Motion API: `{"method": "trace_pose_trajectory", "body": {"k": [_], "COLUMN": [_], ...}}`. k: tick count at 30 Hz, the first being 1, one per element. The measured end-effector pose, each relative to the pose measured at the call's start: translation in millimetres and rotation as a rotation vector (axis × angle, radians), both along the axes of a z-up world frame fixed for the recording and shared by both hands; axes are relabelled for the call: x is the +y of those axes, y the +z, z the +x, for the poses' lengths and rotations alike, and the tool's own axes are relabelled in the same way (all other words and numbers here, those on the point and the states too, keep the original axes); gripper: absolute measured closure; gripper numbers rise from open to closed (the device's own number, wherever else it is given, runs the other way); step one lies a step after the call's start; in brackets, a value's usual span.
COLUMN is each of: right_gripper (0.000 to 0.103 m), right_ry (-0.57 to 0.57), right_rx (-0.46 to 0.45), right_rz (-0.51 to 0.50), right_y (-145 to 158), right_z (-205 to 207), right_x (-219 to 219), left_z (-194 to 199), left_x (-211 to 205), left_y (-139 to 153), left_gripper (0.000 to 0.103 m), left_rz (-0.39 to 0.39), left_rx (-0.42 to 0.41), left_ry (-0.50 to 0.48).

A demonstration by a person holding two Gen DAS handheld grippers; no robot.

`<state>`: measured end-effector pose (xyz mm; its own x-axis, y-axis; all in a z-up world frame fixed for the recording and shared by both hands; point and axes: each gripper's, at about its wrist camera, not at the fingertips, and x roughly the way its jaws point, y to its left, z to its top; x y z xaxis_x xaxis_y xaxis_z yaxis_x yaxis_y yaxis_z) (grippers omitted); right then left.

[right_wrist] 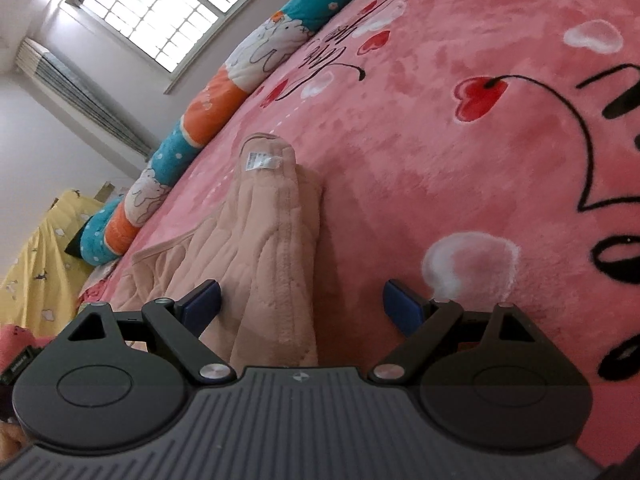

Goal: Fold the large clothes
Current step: 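Grasp the jacket collar end with the right gripper while the left gripper grasps it too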

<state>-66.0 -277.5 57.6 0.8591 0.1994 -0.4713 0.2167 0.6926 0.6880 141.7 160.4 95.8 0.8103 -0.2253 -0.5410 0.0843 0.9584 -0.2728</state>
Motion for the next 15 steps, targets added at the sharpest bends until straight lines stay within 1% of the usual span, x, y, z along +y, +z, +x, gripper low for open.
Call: {"method": "trace_pose_trajectory", "body": {"k": [2, 5, 9, 12, 13, 15], "right_gripper": [0.000, 0.000, 0.000, 0.000, 0.000, 0.000], "right_ry": [0.012, 0.034, 0.117, 0.150, 0.157, 0.181], "right_rx": [-0.010, -0.024, -0.039, -0.034, -0.036, -0.046], "right_rz": [0.015, 0.039, 0.079, 0.064, 0.069, 0.106], "right_y": [1.3, -0.6, -2.3, -1.4, -1.4, -2.9], "right_z": [-1.1, -0.6, 6.2, 11.1, 11.6, 14.2], "right_x": [0.6, -0.7, 1.8, 6.6, 6.6, 5.7], "left_z": [5.5, 13.2, 27.0, 38.2, 40.0, 44.1], "left_x": [15.4, 24.0, 25.1, 19.4, 17.9, 14.2], "left_y": [-9.1, -22.5, -39.7, -50.4, -53.7, -57.7], "left_gripper": [0.007, 0.007, 0.007, 0.009, 0.012, 0.012], "left_rz": [-0.052, -0.087, -0.160, -0.180, -0.184, -0.200], "left_rx": [0.034, 0.065, 0.106, 0.149, 0.162, 0.177], "left_ry": [0.006, -0.009, -0.056, -0.105, -0.121, -0.145]}}
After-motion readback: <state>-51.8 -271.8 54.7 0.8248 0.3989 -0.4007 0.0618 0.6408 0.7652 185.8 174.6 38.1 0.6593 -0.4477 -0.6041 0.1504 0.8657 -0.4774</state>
